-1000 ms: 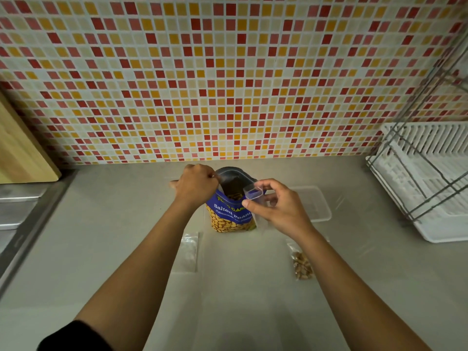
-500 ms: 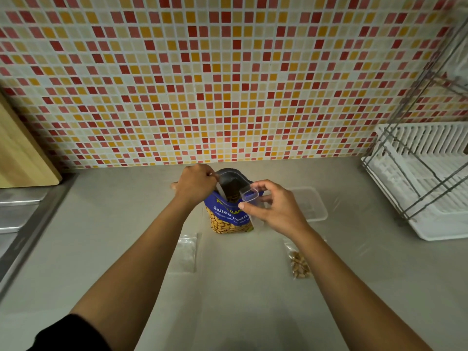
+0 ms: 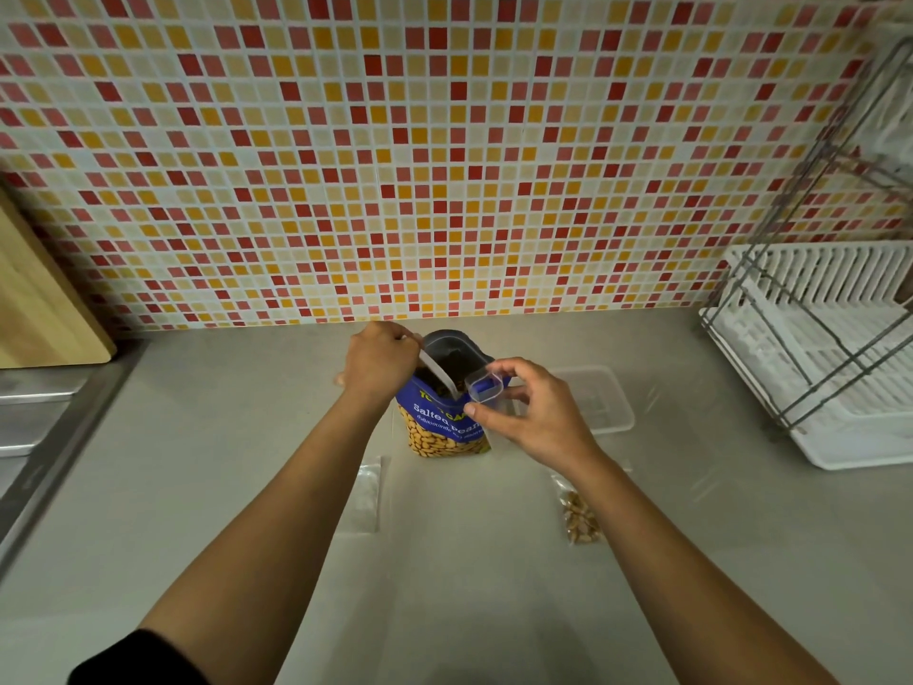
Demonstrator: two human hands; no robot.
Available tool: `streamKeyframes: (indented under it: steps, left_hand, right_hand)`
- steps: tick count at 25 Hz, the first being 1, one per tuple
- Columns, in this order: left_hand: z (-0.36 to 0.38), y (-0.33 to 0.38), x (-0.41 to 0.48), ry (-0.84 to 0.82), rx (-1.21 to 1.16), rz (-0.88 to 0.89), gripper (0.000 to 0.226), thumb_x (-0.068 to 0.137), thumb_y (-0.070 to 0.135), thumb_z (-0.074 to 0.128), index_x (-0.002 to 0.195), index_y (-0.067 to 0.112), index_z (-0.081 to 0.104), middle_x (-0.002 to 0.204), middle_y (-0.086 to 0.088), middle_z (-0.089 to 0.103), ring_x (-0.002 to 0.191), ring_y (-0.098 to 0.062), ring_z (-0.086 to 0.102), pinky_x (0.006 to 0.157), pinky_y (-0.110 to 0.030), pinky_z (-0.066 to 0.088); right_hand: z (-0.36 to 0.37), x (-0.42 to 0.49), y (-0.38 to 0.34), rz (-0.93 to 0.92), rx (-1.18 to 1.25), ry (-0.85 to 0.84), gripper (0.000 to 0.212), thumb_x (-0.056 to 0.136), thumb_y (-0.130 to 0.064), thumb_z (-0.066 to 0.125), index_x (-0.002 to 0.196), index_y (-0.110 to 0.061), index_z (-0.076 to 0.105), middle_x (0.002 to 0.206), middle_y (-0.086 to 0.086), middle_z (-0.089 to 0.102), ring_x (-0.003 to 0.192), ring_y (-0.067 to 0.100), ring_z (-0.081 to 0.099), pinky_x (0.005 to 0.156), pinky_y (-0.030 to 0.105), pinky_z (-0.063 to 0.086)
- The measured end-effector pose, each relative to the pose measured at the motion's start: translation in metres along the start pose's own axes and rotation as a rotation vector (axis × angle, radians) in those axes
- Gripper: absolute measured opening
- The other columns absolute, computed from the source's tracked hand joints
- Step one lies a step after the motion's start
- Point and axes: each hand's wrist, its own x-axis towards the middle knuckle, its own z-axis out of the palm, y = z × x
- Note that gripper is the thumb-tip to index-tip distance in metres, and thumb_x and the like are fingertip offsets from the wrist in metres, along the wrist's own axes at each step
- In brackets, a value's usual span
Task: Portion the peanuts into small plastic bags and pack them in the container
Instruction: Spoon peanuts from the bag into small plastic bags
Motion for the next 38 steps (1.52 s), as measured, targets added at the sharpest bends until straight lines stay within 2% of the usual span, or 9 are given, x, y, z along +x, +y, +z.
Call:
streamKeyframes:
  steps: [5, 13, 17, 22, 28, 31, 34, 36, 38]
  left_hand:
    - [-0.008, 0.000, -0.001, -0.016, -0.277, -0.110, 0.011, 0.093, 0.020, 0.053, 0.092, 0.012, 0.060, 0.094, -0.002, 0.062, 0.087, -0.015, 0.057, 0.065, -0.024, 0.043]
    - [-0.020, -0.006, 0.002, -0.031, -0.442, -0.199, 0.025, 0.096, 0.025, 0.047, 0.107, 0.007, 0.061, 0.102, -0.004, 0.064, 0.102, -0.015, 0.050, 0.085, -0.037, 0.029]
    - [-0.025, -0.016, 0.006, -0.010, -0.457, -0.235, 0.027, 0.097, 0.027, 0.046, 0.107, 0.007, 0.062, 0.101, -0.004, 0.062, 0.103, -0.016, 0.048, 0.086, -0.038, 0.028]
    - [-0.038, -0.020, 0.010, 0.039, -0.488, -0.278, 0.027, 0.096, 0.026, 0.047, 0.109, 0.007, 0.061, 0.104, -0.006, 0.062, 0.102, -0.016, 0.049, 0.088, -0.036, 0.028]
    - [-0.059, -0.001, 0.016, 0.109, -0.588, -0.315, 0.009, 0.094, 0.022, 0.052, 0.101, 0.018, 0.049, 0.105, 0.000, 0.059, 0.095, -0.012, 0.055, 0.088, -0.034, 0.034]
    - [-0.067, 0.010, 0.014, 0.094, -0.589, -0.332, 0.005, 0.093, 0.022, 0.054, 0.089, 0.019, 0.053, 0.100, 0.002, 0.060, 0.097, -0.011, 0.057, 0.096, -0.039, 0.036]
    - [-0.067, 0.025, 0.010, 0.066, -0.488, -0.195, 0.019, 0.095, 0.024, 0.050, 0.077, 0.021, 0.056, 0.099, 0.002, 0.062, 0.096, -0.013, 0.056, 0.087, -0.030, 0.037]
    - [-0.064, 0.037, 0.003, 0.058, -0.345, 0.016, 0.022, 0.096, 0.025, 0.047, 0.088, 0.013, 0.064, 0.093, 0.001, 0.063, 0.087, -0.012, 0.056, 0.071, -0.020, 0.037]
    - [-0.062, 0.049, -0.003, 0.043, -0.146, 0.268, 0.025, 0.095, 0.029, 0.047, 0.097, 0.012, 0.066, 0.084, 0.003, 0.064, 0.079, -0.015, 0.057, 0.066, -0.024, 0.043]
  right_hand:
    - [0.000, -0.003, 0.003, -0.015, 0.026, 0.035, 0.050, 0.075, -0.036, 0.074, 0.118, -0.021, 0.054, 0.115, -0.010, 0.057, 0.091, -0.004, 0.054, 0.065, 0.010, 0.047]
    - [-0.012, 0.009, 0.004, -0.012, 0.095, 0.254, 0.049, 0.073, -0.034, 0.076, 0.116, -0.021, 0.058, 0.111, -0.007, 0.061, 0.097, 0.004, 0.056, 0.067, 0.004, 0.043]
    - [-0.015, 0.018, 0.001, -0.029, 0.077, 0.249, 0.049, 0.073, -0.036, 0.076, 0.116, -0.021, 0.058, 0.110, -0.007, 0.061, 0.097, 0.001, 0.054, 0.066, 0.001, 0.042]
    - [-0.006, 0.025, -0.004, -0.058, 0.033, 0.198, 0.050, 0.071, -0.036, 0.078, 0.115, -0.021, 0.058, 0.108, -0.006, 0.061, 0.093, 0.005, 0.059, 0.069, 0.011, 0.047]
    - [0.001, 0.030, -0.008, -0.100, -0.123, 0.153, 0.057, 0.067, -0.036, 0.080, 0.116, -0.018, 0.057, 0.106, -0.011, 0.058, 0.092, 0.006, 0.057, 0.071, 0.010, 0.045]
    - [0.004, 0.031, -0.011, -0.108, -0.121, 0.152, 0.056, 0.066, -0.037, 0.080, 0.114, -0.019, 0.058, 0.102, -0.011, 0.060, 0.089, 0.006, 0.058, 0.069, 0.009, 0.044]
    - [0.009, 0.033, -0.016, -0.126, -0.089, 0.159, 0.053, 0.066, -0.038, 0.080, 0.110, -0.020, 0.059, 0.099, -0.010, 0.061, 0.089, 0.008, 0.059, 0.070, 0.013, 0.047]
    - [0.012, 0.034, -0.020, -0.130, -0.051, 0.175, 0.050, 0.066, -0.038, 0.080, 0.107, -0.021, 0.059, 0.098, -0.011, 0.061, 0.089, 0.009, 0.060, 0.071, 0.015, 0.048]
    - [0.014, 0.035, -0.023, -0.129, -0.007, 0.198, 0.049, 0.066, -0.037, 0.081, 0.106, -0.021, 0.058, 0.099, -0.010, 0.062, 0.090, 0.008, 0.060, 0.072, 0.017, 0.049]
